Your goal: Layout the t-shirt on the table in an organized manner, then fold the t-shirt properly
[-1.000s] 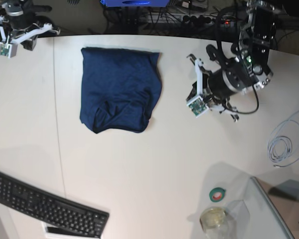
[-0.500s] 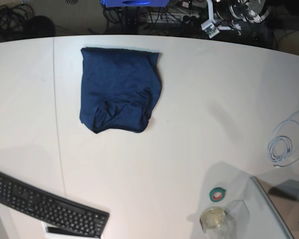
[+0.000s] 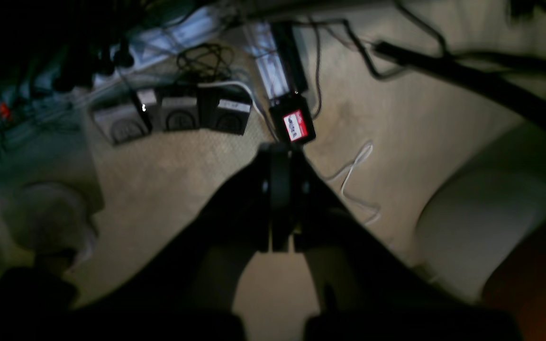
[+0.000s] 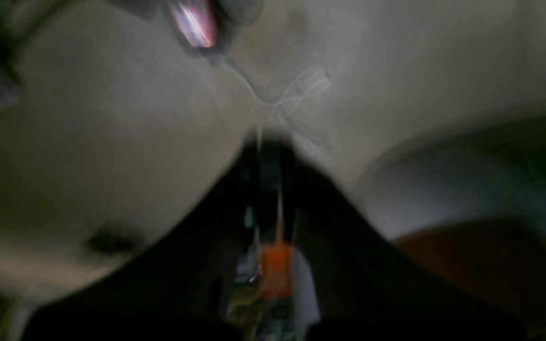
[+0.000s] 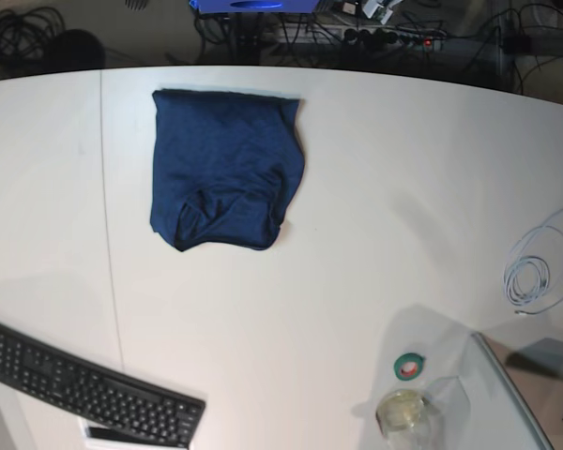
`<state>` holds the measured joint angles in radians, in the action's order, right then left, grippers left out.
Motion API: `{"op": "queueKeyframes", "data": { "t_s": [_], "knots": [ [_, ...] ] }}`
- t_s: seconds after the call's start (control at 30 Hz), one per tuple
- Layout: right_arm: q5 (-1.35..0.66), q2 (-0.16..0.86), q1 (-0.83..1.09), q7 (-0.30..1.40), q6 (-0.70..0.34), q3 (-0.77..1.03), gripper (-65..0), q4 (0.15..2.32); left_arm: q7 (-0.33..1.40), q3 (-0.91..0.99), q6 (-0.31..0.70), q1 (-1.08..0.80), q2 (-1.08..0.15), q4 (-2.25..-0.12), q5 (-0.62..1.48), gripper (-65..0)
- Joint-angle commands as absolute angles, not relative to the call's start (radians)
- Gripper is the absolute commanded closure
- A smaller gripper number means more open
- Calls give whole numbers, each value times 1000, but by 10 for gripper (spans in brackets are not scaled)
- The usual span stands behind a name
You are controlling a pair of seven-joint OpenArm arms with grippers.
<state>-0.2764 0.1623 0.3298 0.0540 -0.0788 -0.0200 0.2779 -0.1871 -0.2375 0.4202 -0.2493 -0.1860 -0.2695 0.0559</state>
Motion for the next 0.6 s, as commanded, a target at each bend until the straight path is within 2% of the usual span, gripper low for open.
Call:
{"op": "queueKeyframes", "data": {
  "t_s": [0.0,0.07,0.2,0.3,0.43,0.57],
  "knots": [
    [-280,165,305,-35,-87,-59,-6,189,-234,-239,420,-209,-179,-171,59,0],
    [-280,165,254,-191,-87,-154,-6,90,-294,-239,398,-136,-160,-18,61,0],
    [-280,189,234,-346,-79,-384,-8,84,-355,-228,295,-140,-147,-15,70,0],
    [-282,200,211,-371,-77,-519,-8,110,-354,-239,231,-191,-131,-108,61,0],
    [-282,219,202,-371,-77,-650,-8,110,-352,-234,165,-211,-128,-116,68,0],
    [-285,217,197,-374,-77,-671,-8,110,-352,-229,137,-214,-134,-114,71,0]
  ]
}}
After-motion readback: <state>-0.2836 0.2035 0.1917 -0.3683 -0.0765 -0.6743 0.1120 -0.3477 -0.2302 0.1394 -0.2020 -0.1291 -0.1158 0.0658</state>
